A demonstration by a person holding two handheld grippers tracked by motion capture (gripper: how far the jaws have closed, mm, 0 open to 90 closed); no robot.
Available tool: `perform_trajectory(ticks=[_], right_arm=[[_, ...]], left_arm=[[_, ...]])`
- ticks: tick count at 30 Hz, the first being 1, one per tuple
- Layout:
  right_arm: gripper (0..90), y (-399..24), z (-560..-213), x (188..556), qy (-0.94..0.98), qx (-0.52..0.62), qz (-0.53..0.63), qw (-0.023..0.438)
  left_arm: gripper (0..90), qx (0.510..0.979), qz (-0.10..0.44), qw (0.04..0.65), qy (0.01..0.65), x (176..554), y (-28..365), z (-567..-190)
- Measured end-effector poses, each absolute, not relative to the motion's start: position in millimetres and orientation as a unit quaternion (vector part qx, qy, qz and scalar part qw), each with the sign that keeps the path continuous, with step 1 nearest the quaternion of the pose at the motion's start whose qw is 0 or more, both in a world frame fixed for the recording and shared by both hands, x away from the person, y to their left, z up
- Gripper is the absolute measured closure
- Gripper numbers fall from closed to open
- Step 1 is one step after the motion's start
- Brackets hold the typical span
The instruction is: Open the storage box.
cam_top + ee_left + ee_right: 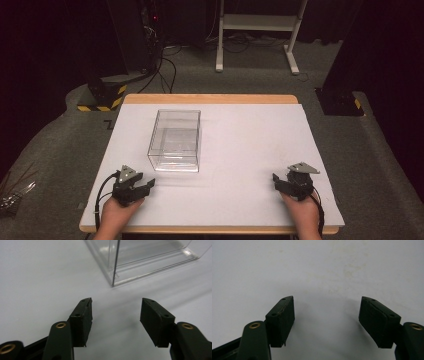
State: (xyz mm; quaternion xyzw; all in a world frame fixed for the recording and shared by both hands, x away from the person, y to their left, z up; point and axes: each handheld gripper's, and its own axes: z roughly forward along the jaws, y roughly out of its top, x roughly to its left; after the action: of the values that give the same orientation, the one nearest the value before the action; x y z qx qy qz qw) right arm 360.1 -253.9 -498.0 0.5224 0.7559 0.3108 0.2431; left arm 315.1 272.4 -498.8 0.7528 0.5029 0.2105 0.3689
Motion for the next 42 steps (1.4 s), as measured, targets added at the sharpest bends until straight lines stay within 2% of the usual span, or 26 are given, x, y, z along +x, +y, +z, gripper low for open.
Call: perform_trajectory(ticks=[7,15,33,42], right_arm=[[29.9,-255.3,-501.3,360.1,0.759,0.519,0.316,0.232],[29.8,-255.5,-501.7,359.8,0.758,0.52,0.318,0.232],[29.9,-255.4,-502.0,359.5,0.758,0.519,0.318,0.234],[30.0,-255.4,-502.1,359.2,0.758,0.519,0.318,0.234]], left_arm=[[49.2,0.74,0.185,0.446,0.468,308.3,269.8,-481.9],[55.8,0.73,0.162,0.491,0.448,315.1,259.1,-470.9],[62.6,0.726,0.176,0.505,0.433,337.9,256.2,-463.6],[65.4,0.721,0.164,0.52,0.427,348.8,253.8,-465.7]])
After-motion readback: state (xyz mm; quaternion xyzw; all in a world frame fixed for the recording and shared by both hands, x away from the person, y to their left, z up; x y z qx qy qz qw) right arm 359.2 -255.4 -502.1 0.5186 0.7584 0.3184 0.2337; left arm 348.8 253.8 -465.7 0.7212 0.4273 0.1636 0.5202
